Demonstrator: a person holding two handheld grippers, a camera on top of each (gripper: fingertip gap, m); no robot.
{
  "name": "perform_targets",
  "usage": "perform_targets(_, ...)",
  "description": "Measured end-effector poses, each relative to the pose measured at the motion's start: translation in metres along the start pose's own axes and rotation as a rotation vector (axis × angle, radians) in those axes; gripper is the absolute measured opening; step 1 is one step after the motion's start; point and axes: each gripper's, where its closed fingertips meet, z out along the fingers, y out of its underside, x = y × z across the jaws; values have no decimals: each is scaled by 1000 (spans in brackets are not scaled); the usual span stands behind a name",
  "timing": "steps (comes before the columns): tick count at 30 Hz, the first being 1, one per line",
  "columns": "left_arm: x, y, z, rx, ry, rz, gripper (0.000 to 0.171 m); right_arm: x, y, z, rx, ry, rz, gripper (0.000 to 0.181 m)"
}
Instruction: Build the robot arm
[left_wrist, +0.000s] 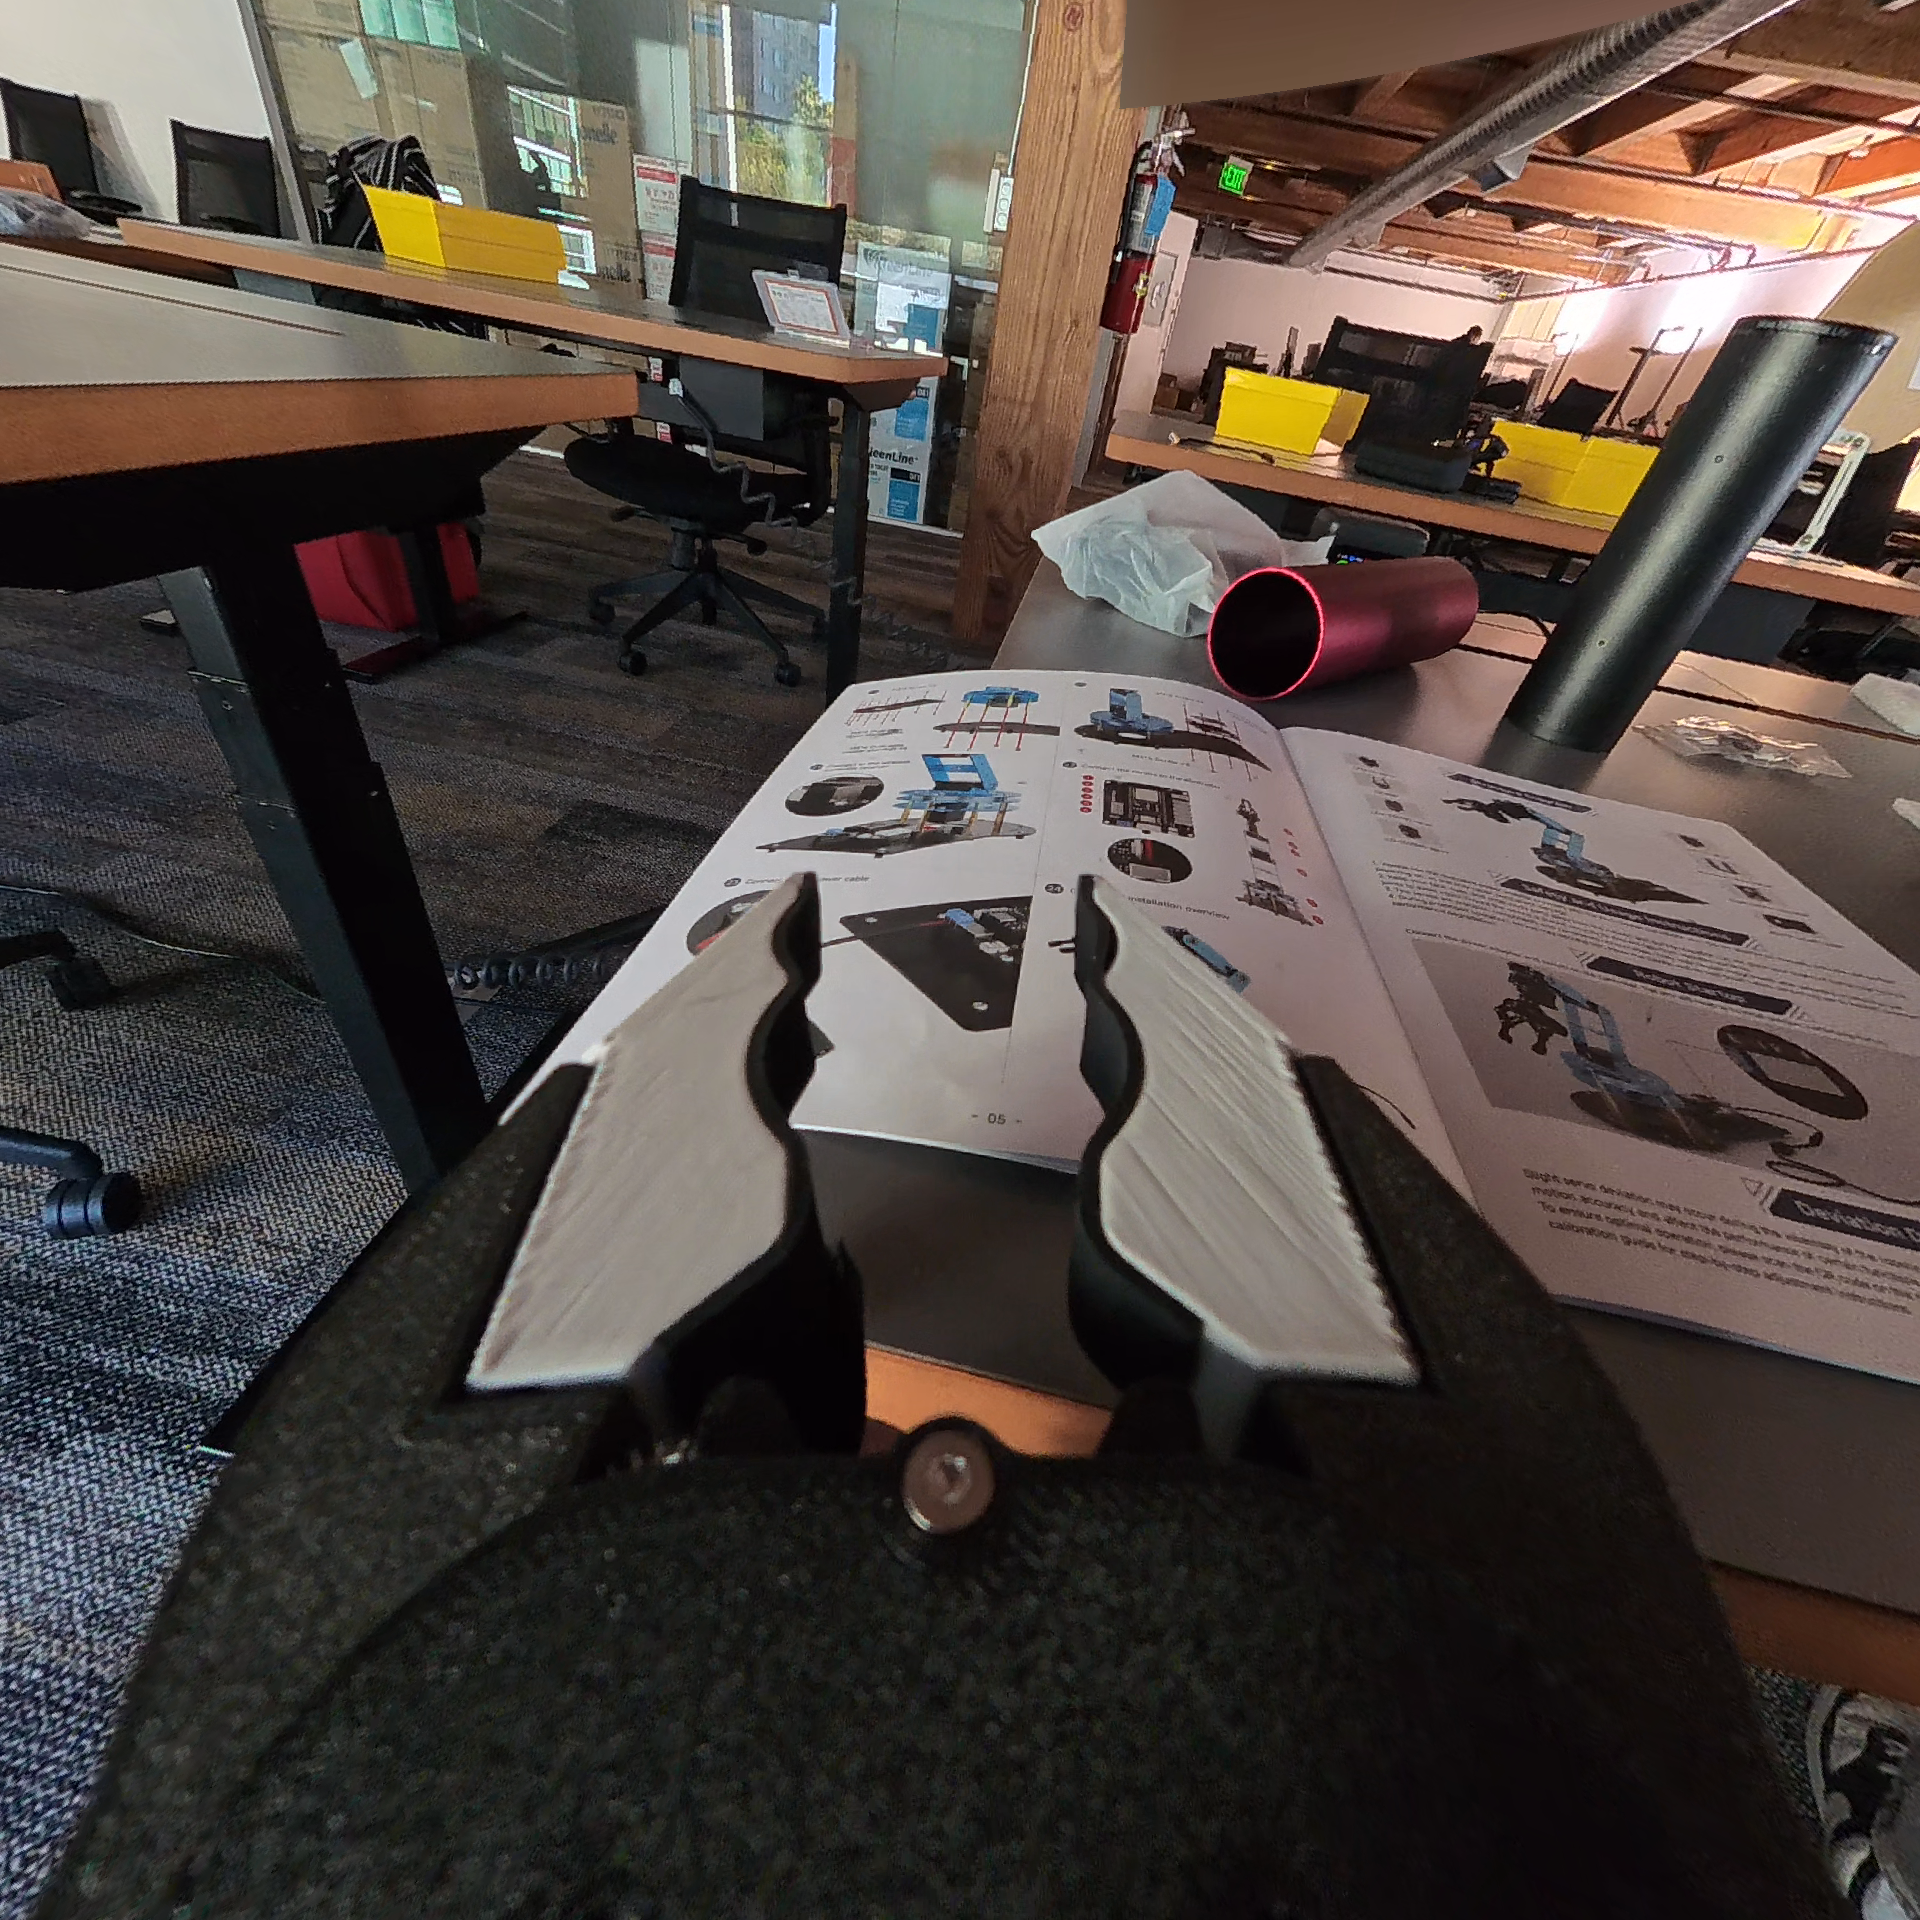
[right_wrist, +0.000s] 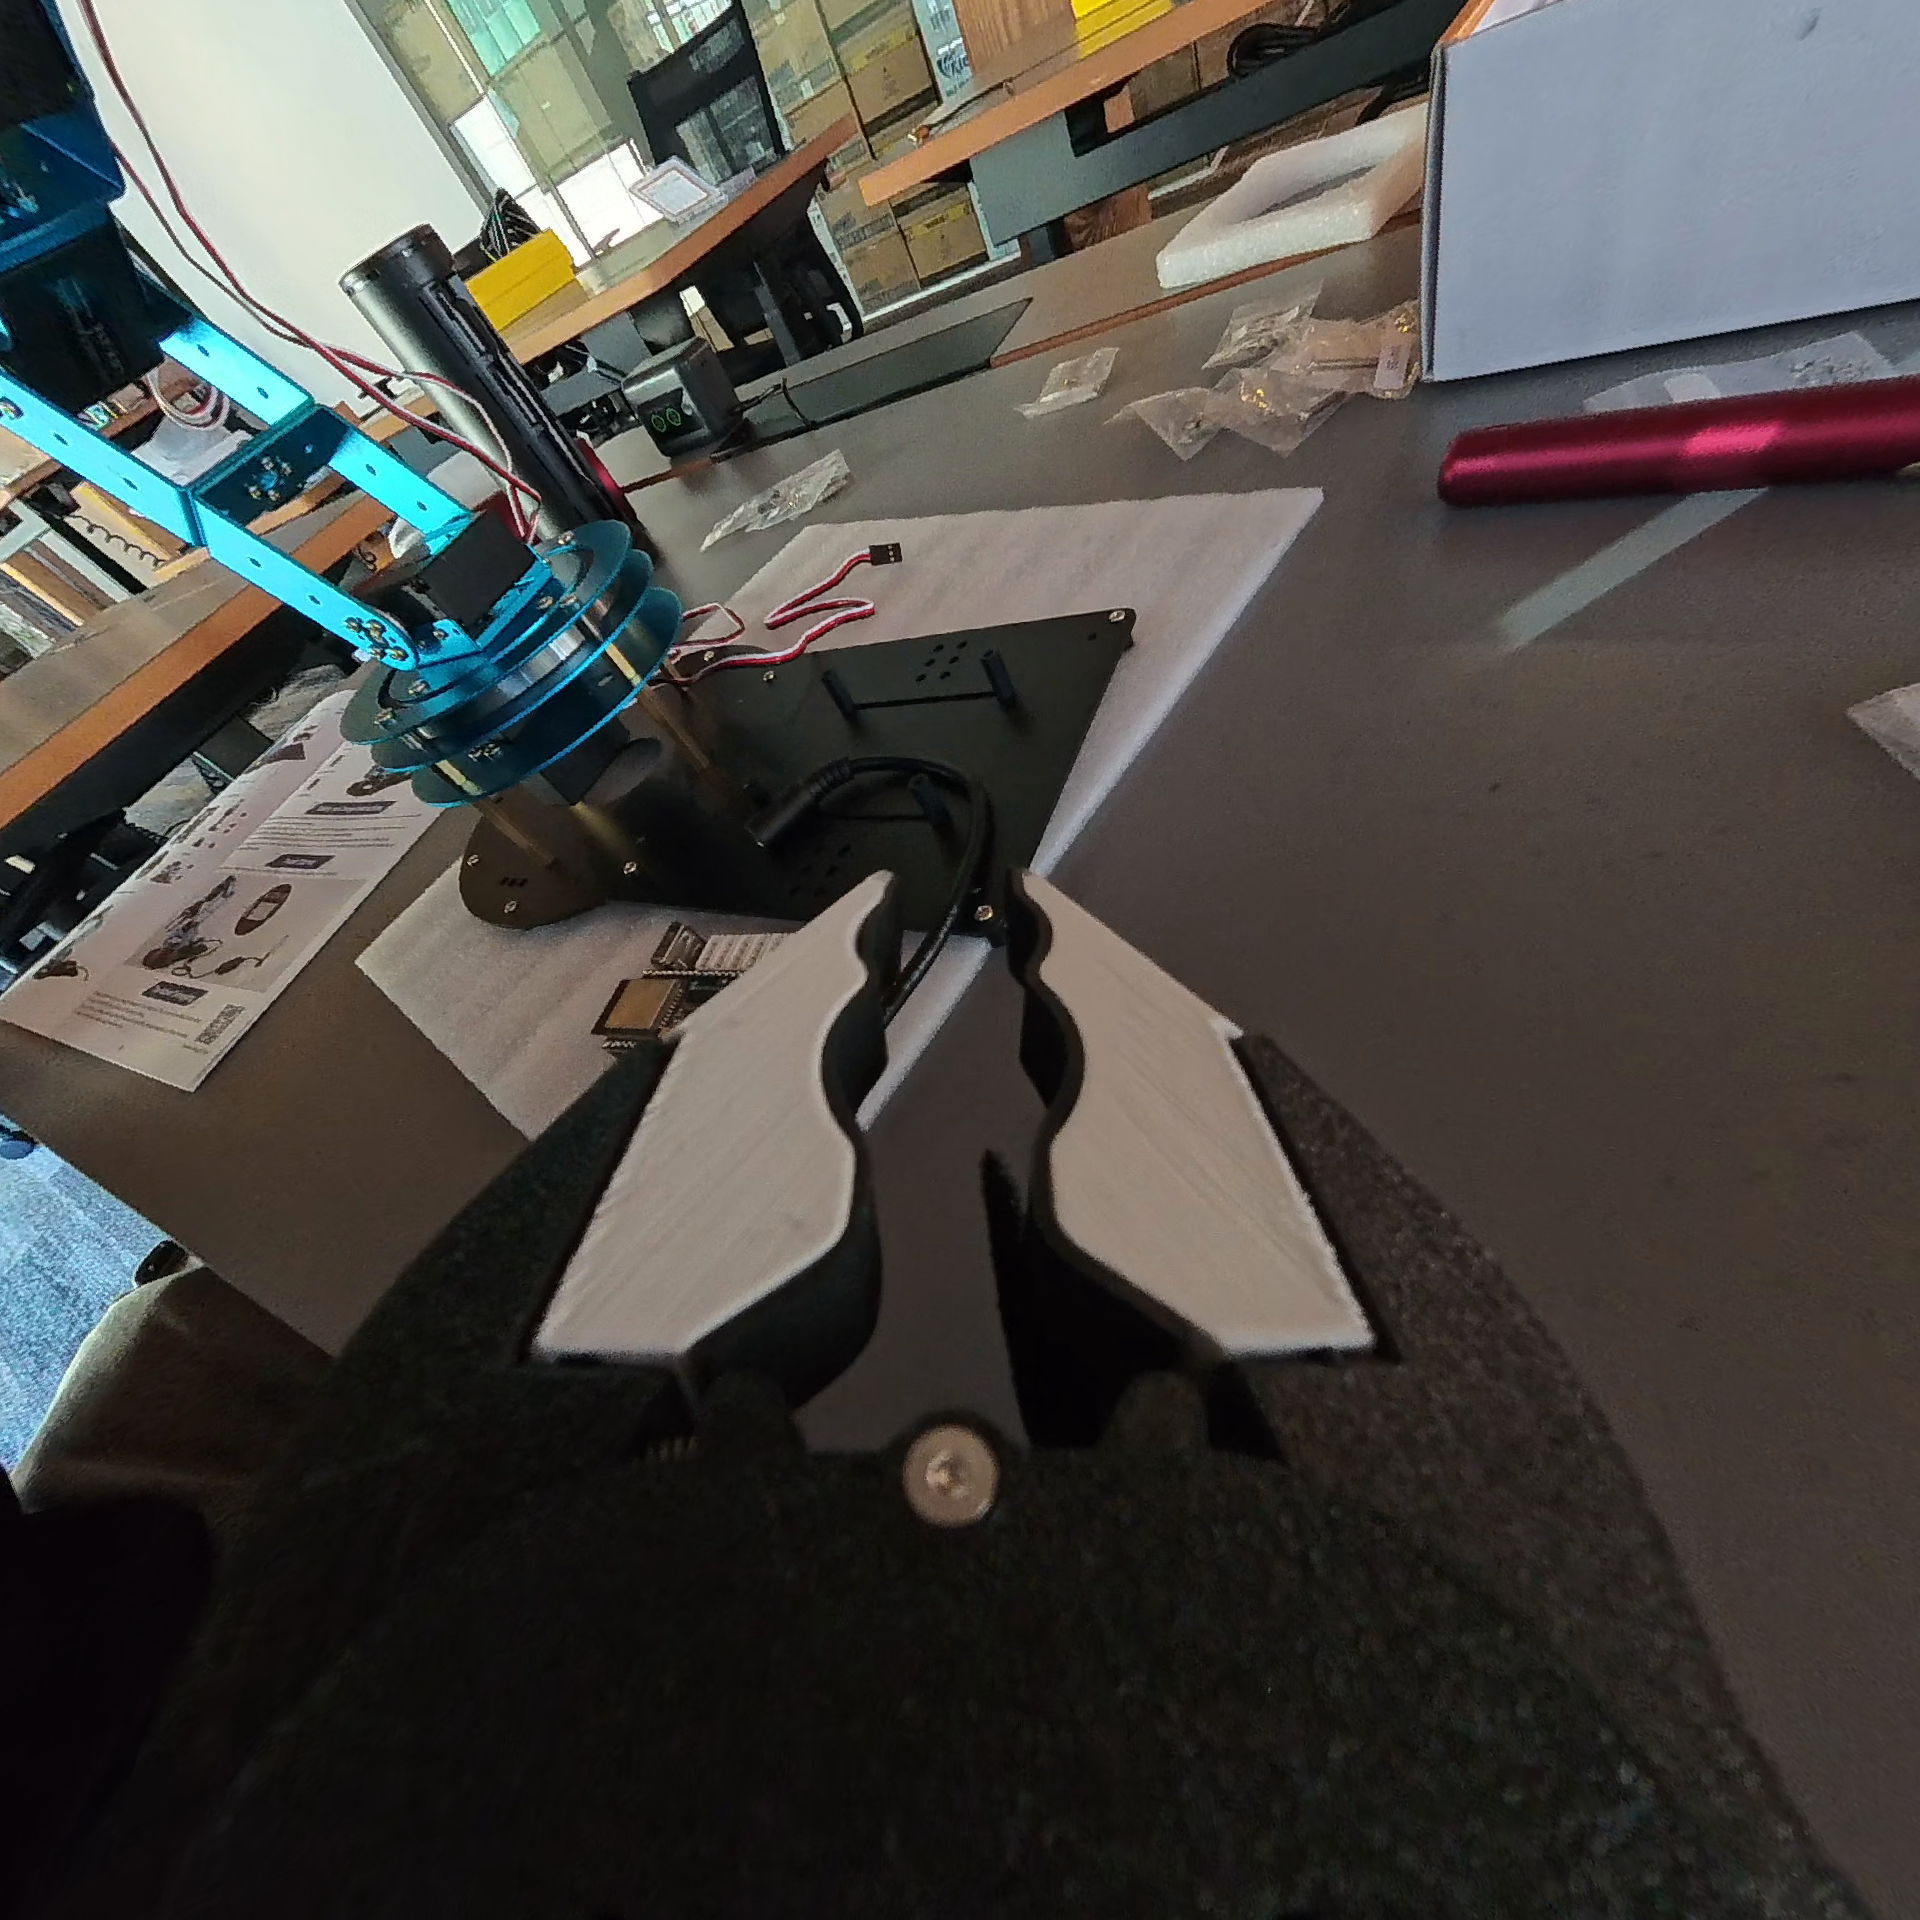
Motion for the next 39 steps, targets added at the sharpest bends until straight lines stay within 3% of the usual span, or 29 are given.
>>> perform_targets(7, 8, -3, 2, 24, 10, 40, 48, -6, 4, 4, -42, -35, -20, 20)
perform_targets(10, 31, -16, 7, 65, 45, 125, 48, -22, -2, 6, -110, -180, -69, 22)
perform_targets(14, 97, -49, 20, 87, 148, 306, 48, -36, -68, 19, -176, -350, -501, 25)
perform_targets(17, 190, -76, 7, 87, 338, 360, 48, -52, -56, 23, -444, -695, -541, 41)
perform_targets(18, 228, -78, -5, 61, 446, 346, 48, -51, -48, 25, -508, -744, -552, 47)
perform_targets(20, 306, -60, -35, -70, 718, 282, 49, -51, -21, 19, -614, -842, -619, 52)
perform_targets(23, 398, -21, -85, -283, 1092, 184, 58, -61, 7, 12, -611, -925, -662, 52)
perform_targets(27, 470, 13, -107, -380, 1314, 278, 61, -73, 29, 10, -519, -906, -689, 52)
perform_targets(31, 519, 42, -106, -468, 1411, 453, 69, -72, 42, 11, -515, -855, -792, 53)
perform_targets(34, 539, 72, -91, -497, 1361, 610, 73, -59, 52, 12, -574, -822, -900, 53)
perform_targets(39, 565, 100, -78, -538, 1328, 687, 68, -65, 57, 13, -576, -895, -903, 45)
